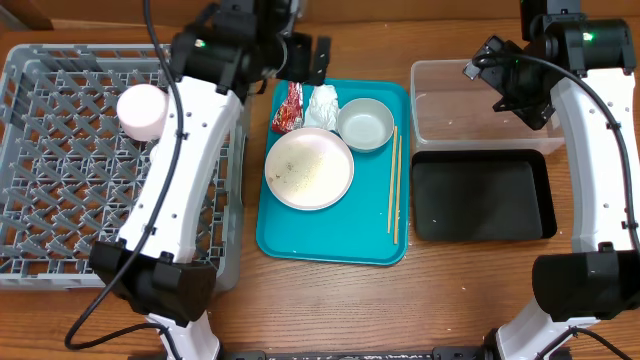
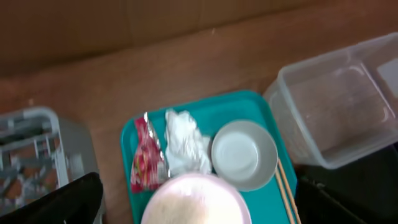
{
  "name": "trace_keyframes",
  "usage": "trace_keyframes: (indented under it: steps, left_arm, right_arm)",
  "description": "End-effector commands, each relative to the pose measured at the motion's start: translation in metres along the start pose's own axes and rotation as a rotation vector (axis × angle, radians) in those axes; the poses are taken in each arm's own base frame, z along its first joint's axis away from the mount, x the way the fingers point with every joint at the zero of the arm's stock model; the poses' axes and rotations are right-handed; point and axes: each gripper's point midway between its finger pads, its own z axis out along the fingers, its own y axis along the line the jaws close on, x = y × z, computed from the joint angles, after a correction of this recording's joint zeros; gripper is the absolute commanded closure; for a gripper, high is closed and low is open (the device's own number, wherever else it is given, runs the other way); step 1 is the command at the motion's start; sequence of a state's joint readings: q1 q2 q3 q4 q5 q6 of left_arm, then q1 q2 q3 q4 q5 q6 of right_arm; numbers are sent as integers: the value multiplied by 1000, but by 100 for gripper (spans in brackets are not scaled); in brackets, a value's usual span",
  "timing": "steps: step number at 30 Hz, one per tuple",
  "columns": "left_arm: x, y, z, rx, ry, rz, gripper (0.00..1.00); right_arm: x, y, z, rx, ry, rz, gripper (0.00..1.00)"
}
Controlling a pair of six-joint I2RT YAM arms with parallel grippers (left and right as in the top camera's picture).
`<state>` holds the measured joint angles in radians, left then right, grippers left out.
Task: Sort waste into correct bins and load items into the dishwasher
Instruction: 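Move the left gripper right over the teal tray to the white tissue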
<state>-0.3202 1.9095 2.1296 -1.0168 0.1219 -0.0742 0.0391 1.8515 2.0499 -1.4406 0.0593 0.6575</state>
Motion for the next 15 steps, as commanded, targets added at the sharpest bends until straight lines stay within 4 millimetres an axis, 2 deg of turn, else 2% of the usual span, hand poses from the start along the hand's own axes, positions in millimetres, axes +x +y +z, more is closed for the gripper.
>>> trace_keyframes:
  steps: [1, 3, 7, 12, 15]
  left_arm:
    - [-13, 7, 9, -45, -45, -9, 2]
    - [-11, 9, 28, -46, -33, -37, 7]
    - [1, 16, 77, -51, 11, -45, 10]
    - [24, 29, 133, -65, 72, -60, 29]
    - [40, 38, 158, -94, 110, -121, 29]
  right_arm:
    - [-6, 1, -7, -9, -27, -1, 0]
    - [-6, 1, -7, -9, -27, -1, 0]
    - [-6, 1, -7, -9, -27, -1, 0]
    - [-6, 1, -7, -9, -27, -1, 0]
    - [-6, 1, -7, -9, -27, -1, 0]
